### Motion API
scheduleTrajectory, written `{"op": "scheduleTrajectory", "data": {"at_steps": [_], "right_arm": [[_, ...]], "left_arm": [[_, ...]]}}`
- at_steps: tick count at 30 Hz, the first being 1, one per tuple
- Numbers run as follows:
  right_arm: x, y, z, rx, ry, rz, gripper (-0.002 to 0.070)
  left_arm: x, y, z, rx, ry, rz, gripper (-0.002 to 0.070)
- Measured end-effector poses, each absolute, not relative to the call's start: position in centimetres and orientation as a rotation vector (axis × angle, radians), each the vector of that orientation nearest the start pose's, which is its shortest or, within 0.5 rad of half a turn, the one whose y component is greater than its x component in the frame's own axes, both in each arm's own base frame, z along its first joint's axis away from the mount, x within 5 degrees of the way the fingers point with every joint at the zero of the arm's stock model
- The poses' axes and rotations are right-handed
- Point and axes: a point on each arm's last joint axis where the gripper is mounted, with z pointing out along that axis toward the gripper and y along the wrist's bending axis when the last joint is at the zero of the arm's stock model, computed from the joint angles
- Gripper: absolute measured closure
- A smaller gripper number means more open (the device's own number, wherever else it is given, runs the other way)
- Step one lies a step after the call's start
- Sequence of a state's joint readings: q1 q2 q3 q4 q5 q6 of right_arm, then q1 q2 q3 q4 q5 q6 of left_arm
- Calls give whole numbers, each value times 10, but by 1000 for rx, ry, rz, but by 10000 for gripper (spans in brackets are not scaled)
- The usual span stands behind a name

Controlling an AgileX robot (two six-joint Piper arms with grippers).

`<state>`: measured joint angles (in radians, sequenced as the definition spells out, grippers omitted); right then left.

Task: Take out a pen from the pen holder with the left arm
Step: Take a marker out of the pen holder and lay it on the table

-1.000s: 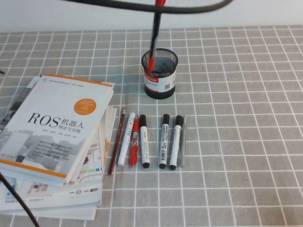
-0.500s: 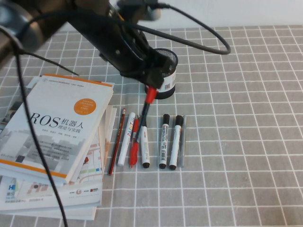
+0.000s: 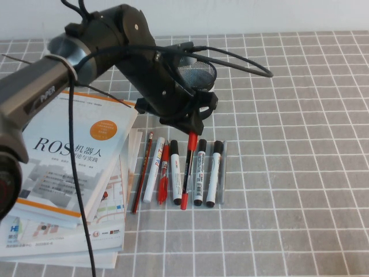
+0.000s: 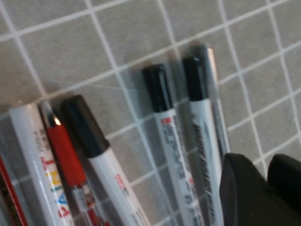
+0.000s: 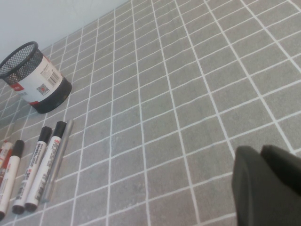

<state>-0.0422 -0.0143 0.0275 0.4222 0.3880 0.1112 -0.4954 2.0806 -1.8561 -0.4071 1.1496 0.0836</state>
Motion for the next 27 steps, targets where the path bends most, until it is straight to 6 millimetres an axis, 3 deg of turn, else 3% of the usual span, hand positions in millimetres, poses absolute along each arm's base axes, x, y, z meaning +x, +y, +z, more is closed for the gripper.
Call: {"op": "scheduleTrajectory", "data": {"at_steps": [16, 27], "right_arm": [[52, 12, 173, 401, 1833, 465, 689], [52, 12, 173, 401, 1833, 465, 689]], "left_arm": [[402, -238, 218, 487, 2854, -560, 601], [406, -238, 211, 426, 2856, -549, 600]]}}
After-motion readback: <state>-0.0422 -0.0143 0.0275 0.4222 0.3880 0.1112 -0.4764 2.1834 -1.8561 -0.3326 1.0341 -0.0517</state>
